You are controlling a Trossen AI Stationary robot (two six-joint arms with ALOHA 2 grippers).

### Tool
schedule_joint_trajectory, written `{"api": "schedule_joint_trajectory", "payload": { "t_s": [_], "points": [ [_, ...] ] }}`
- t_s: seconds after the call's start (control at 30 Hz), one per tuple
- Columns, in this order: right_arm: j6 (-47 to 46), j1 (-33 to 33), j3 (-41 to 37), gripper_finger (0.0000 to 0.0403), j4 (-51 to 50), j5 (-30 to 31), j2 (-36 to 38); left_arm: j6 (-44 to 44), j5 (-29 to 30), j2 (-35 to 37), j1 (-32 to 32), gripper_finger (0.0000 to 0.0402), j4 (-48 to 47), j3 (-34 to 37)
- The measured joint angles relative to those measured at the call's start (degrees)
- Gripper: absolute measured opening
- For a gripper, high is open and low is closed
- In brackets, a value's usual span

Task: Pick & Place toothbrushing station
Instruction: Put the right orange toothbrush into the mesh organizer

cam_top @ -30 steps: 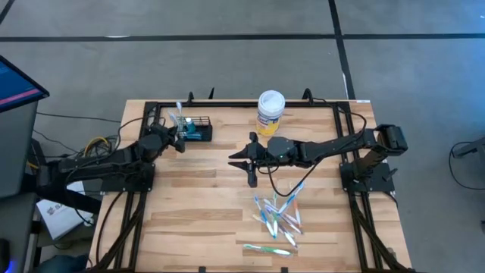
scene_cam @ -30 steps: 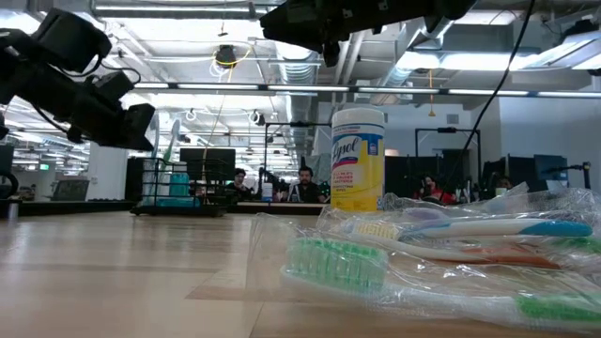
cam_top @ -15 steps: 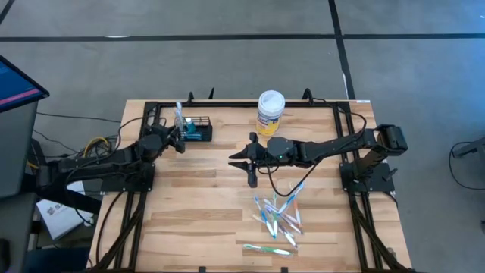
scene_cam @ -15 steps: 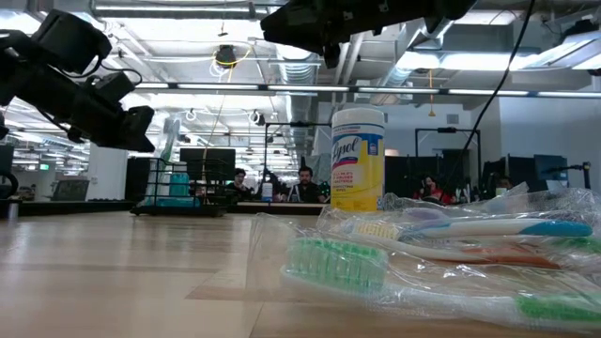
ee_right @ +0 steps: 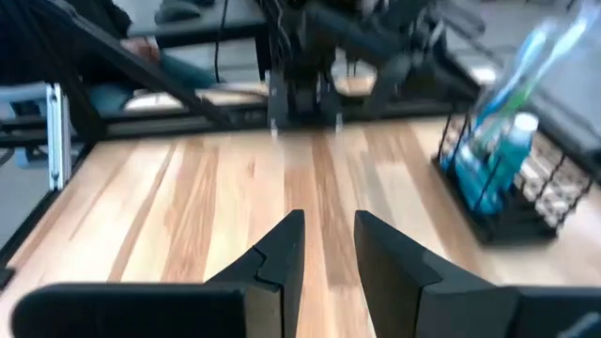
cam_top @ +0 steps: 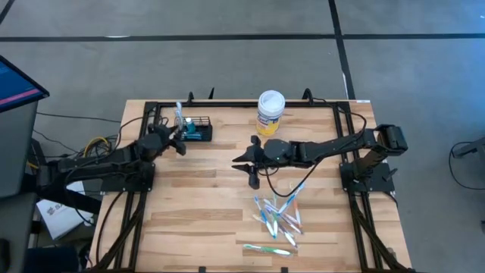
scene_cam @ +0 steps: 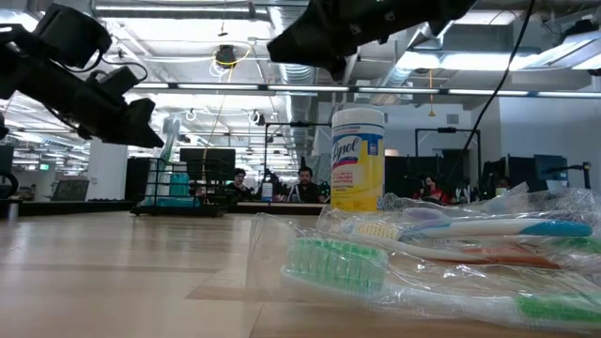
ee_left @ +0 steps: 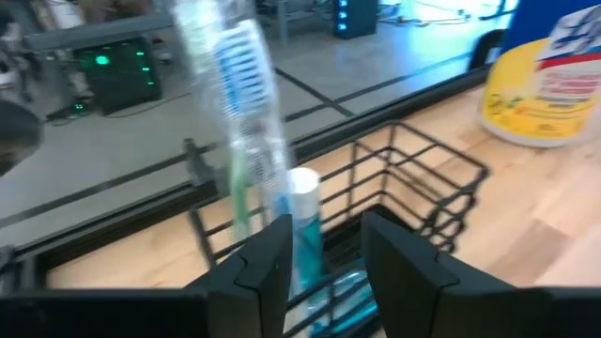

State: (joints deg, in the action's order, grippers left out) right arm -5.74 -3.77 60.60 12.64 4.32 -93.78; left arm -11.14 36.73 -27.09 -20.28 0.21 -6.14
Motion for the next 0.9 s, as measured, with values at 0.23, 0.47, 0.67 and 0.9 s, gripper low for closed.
{"api": "schedule_joint_trajectory", "payload": {
  "t_s": [0.23,0.47,0.67,0.9],
  "points": [
    [-4.13,-0.07,0.00,0.0088,-9.86,-2.63,0.00,0.31,-5.79,0.07,0.01,0.0116,-0.26,-0.64],
    [-5.29,-2.10,0.00,0.0088,-16.17,-3.26,0.00,-2.74,-15.32,0.07,0.37,0.0113,-1.94,-0.64],
    [-9.15,-4.23,0.00,0.0088,-22.49,-3.26,0.00,-9.05,-23.87,0.07,5.76,0.0107,-2.53,-0.64],
    [-15.69,-7.38,0.00,0.0088,-30.33,-3.30,0.00,-12.04,-21.19,-0.60,18.41,0.0095,1.93,-0.64]
  ]
}}
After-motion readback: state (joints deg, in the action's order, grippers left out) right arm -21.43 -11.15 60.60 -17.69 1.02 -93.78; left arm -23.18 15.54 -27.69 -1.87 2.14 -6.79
